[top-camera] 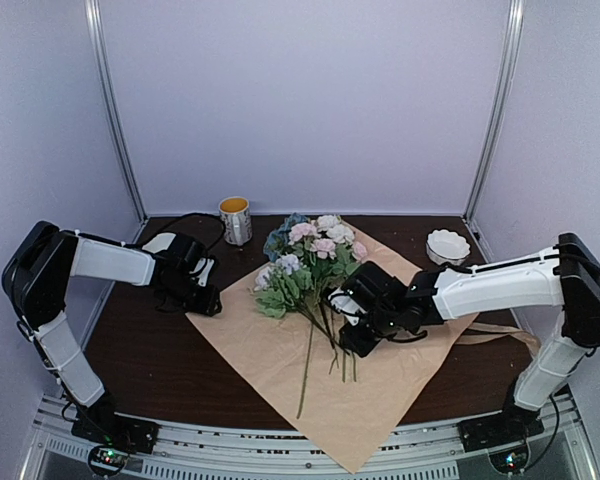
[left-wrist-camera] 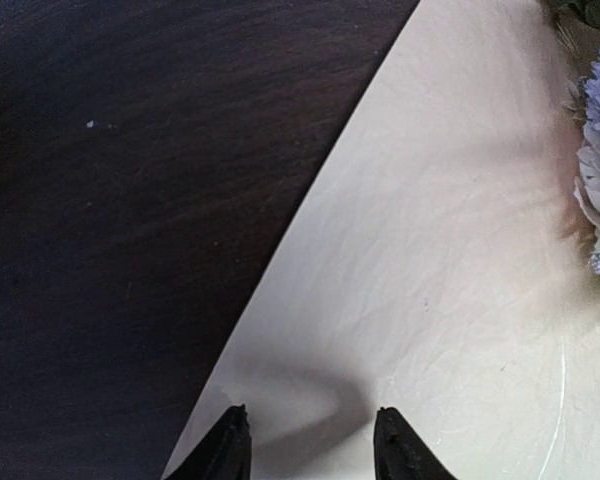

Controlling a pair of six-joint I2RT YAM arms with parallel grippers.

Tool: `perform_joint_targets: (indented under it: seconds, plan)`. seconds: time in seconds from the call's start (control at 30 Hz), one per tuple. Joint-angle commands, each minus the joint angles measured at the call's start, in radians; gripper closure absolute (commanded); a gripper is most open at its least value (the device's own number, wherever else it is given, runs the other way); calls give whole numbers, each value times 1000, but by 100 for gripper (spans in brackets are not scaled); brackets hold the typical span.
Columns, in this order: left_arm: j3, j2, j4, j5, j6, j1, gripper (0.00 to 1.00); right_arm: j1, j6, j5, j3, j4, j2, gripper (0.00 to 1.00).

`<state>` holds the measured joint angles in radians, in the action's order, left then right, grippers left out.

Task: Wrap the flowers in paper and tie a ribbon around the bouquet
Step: Adjust the fake flower on the flattened wrapping paper.

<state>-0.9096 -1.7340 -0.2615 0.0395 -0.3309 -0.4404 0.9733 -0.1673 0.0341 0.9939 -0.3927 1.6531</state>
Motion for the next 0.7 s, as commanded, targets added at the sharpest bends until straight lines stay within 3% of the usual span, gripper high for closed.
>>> perform_joint_targets:
  seconds: [0.0,0.13,0.27,0.47,0.57,0.67]
  plan:
    - [40,-55,-99,-10,7,10,55,-5,27,-5,29,-21,-46,72]
    - [45,-51,-98,-11,6,10,55,-3,27,-9,86,-29,-33,67]
    - [52,-44,-99,-16,8,10,55,-2,34,19,115,-13,5,54]
    - [47,-34,-100,-18,13,10,55,-3,48,43,167,-34,110,52]
    - [42,-29,-105,-21,15,10,55,-1,46,58,181,-43,149,63]
    - [39,-29,-110,-23,16,10,54,-1,28,44,190,-54,151,84]
